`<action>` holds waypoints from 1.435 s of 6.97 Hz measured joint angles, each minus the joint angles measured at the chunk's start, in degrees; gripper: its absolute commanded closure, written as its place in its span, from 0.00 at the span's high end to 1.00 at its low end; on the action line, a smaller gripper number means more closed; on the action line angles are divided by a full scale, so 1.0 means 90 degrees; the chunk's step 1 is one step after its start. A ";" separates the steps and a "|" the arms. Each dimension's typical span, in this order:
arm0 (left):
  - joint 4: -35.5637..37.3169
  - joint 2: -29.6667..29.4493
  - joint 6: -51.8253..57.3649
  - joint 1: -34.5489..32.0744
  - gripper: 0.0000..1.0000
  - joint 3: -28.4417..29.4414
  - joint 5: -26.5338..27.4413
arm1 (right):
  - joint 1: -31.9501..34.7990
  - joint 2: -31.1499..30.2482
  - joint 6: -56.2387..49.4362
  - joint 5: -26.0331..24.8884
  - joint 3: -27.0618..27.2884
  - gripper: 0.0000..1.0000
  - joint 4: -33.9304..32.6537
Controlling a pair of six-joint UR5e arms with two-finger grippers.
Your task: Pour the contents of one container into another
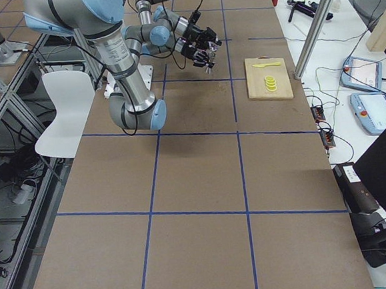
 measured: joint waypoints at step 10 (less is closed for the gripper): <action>0.0000 -0.0011 0.0000 0.0000 0.00 -0.0017 0.0000 | 0.0010 0.0025 -0.1613 -0.0077 0.0062 0.16 -0.0164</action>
